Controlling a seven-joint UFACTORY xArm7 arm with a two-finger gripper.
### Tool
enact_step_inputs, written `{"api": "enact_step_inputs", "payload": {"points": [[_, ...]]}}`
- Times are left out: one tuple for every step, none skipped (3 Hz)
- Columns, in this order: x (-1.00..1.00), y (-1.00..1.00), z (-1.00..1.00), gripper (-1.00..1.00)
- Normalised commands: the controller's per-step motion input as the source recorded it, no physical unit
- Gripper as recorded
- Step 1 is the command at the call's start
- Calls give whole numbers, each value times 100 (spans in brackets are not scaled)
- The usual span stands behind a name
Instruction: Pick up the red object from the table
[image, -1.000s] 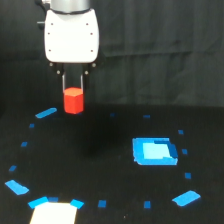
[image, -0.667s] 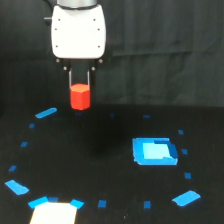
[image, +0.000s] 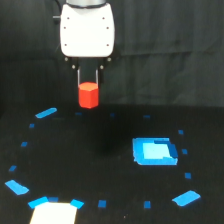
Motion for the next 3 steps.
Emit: {"api": "enact_step_inputs", "payload": {"points": [[-32, -23, 65, -100], [-27, -3, 56, -100], [-6, 19, -3, -95]]}}
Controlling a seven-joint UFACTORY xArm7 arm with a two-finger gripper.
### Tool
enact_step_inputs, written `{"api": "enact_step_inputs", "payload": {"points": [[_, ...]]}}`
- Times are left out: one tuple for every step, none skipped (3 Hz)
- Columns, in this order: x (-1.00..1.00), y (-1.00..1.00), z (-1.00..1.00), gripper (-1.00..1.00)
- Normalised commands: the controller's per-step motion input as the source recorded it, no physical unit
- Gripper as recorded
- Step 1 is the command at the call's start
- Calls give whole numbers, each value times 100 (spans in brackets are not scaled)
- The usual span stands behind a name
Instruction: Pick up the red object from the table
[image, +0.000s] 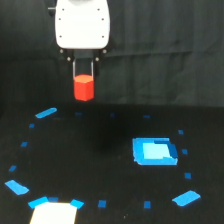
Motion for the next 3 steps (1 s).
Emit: {"api": "enact_step_inputs", "payload": {"points": [[-5, -16, 55, -100], [-25, -26, 48, -100], [6, 1, 6, -98]]}}
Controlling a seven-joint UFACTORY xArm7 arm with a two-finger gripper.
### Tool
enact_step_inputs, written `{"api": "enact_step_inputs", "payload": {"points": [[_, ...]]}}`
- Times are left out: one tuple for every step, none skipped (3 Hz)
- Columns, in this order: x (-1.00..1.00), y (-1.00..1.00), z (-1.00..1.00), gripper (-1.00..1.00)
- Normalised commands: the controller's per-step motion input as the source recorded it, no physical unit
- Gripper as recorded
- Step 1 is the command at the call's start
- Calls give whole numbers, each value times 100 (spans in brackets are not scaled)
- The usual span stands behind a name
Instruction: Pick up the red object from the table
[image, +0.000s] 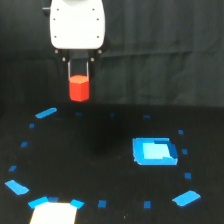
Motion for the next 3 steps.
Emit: {"api": "enact_step_inputs", "payload": {"points": [[-24, 16, 15, -100], [5, -8, 49, -100], [17, 2, 4, -91]]}}
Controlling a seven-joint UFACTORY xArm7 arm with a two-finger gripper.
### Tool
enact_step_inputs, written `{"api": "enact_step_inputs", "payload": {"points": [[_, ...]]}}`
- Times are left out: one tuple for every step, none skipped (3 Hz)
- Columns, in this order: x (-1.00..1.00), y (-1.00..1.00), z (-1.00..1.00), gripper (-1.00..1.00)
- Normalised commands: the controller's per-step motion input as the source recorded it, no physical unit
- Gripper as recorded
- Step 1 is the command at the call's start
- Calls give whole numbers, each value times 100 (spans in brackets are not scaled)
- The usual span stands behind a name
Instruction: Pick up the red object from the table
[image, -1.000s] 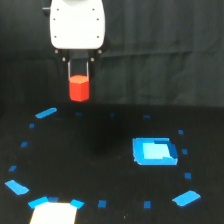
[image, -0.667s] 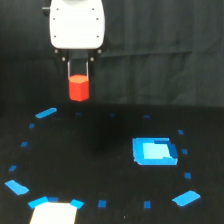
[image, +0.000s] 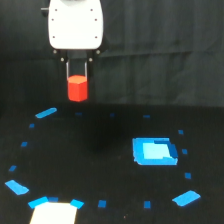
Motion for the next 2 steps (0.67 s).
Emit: {"api": "enact_step_inputs", "payload": {"points": [[-21, 19, 91, -100], [-10, 26, -6, -96]]}}
